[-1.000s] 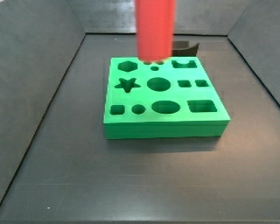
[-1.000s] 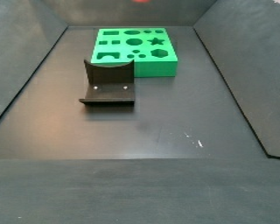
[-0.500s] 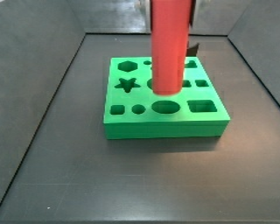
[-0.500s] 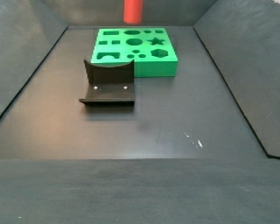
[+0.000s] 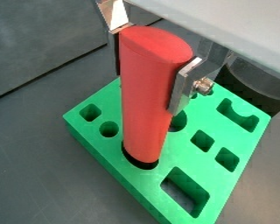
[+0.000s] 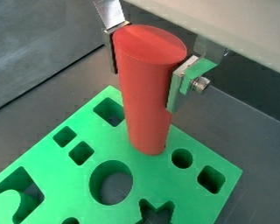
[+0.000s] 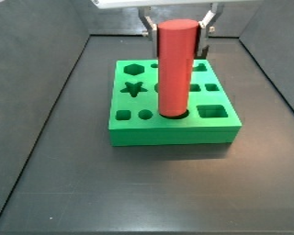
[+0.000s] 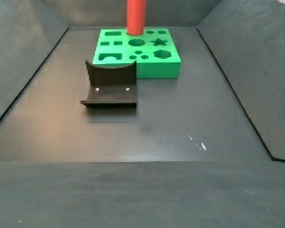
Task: Insert the oval object.
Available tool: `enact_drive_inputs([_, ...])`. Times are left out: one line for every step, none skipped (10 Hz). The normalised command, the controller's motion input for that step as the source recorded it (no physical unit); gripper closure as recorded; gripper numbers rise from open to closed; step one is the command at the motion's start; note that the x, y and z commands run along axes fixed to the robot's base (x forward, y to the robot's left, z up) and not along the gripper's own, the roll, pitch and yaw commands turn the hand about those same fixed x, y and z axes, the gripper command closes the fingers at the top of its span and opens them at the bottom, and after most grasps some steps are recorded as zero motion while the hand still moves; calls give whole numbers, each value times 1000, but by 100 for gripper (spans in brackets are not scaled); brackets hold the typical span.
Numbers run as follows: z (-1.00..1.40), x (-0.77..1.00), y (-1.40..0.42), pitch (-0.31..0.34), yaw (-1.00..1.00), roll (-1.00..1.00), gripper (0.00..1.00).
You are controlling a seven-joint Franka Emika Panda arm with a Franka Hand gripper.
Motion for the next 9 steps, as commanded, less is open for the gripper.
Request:
enact_drive_inputs([-263, 337, -83, 0, -186, 0, 100])
enact_drive_inputs([-189, 257, -43, 4, -171, 30, 100])
enact_drive_inputs([-157, 129, -34, 17, -191, 11, 100])
enact_drive_inputs([-214, 23, 0, 0, -123, 37, 100])
enact_drive_inputs([-314, 0, 0, -16, -66, 57, 100])
enact_drive_inputs([-343, 0, 0, -11, -71, 53, 100])
enact_drive_inputs([-363, 0, 0, -17, -97, 30, 100])
enact_drive_inputs([-360, 0, 0, -13, -100, 21, 100])
enact_drive_inputs([-349, 0, 0, -21, -100, 17, 100])
